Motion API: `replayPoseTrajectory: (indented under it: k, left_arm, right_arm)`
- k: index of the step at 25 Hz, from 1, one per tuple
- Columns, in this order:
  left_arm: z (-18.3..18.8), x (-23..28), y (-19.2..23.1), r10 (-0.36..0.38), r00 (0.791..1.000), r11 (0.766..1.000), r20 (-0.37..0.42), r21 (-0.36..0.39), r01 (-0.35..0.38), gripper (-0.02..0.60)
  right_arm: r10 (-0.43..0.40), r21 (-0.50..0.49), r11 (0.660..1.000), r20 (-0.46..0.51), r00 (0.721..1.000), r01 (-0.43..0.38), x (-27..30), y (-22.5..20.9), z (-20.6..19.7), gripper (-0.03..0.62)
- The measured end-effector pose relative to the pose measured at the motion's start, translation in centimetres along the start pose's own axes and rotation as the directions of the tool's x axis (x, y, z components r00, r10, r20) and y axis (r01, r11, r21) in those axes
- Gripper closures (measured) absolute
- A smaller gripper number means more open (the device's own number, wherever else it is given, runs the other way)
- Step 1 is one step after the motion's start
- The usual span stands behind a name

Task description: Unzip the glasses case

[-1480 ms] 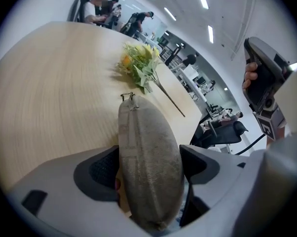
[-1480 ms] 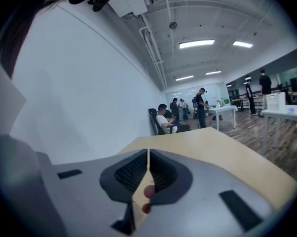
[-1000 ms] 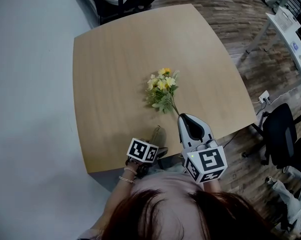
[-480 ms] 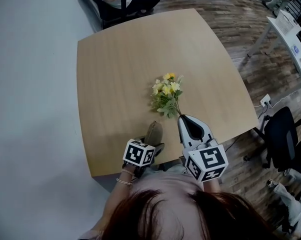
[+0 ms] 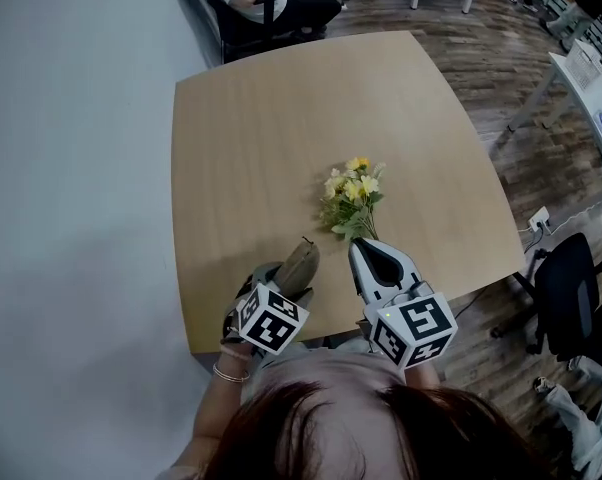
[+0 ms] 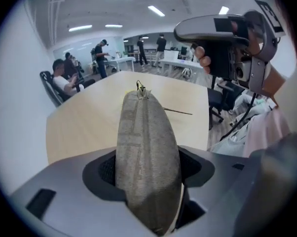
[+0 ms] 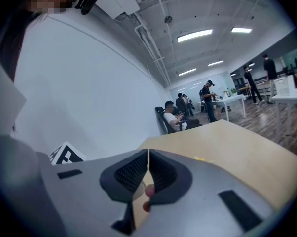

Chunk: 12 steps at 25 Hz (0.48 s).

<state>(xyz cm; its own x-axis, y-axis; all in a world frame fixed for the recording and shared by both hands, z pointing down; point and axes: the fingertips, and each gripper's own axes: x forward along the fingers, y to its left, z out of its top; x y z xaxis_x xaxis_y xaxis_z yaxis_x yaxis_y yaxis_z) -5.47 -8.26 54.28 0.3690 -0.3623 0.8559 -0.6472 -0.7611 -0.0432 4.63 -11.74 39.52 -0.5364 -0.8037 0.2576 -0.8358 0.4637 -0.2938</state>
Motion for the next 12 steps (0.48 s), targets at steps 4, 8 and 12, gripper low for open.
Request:
replayPoseTrajectory:
  k: [4,8,12]
  left_arm:
    - [0.6,-2.5,1.8,0.098,0.995,0.987,-0.028,0.132,-0.094,0.287]
    - [1.4,-4.7,3.0,0.164,0.986,0.962,-0.026,0.224,-0.154,0.287]
    - [2.1,-6.1,3.8,0.237,0.971,0.921,-0.02,0.322,-0.219,0.287]
  right_arm:
    - [0.056,-0.007,0.998,-0.015,0.998,-0.056,0.5,1.2,-0.1,0.577]
    - [0.136,0.037,0.99,-0.043,0.99,-0.134,1.0,2.4,-0.5,0.576]
    - [0.231,0.125,0.967,-0.057,0.971,-0.222,1.4,3.9,-0.9,0.549]
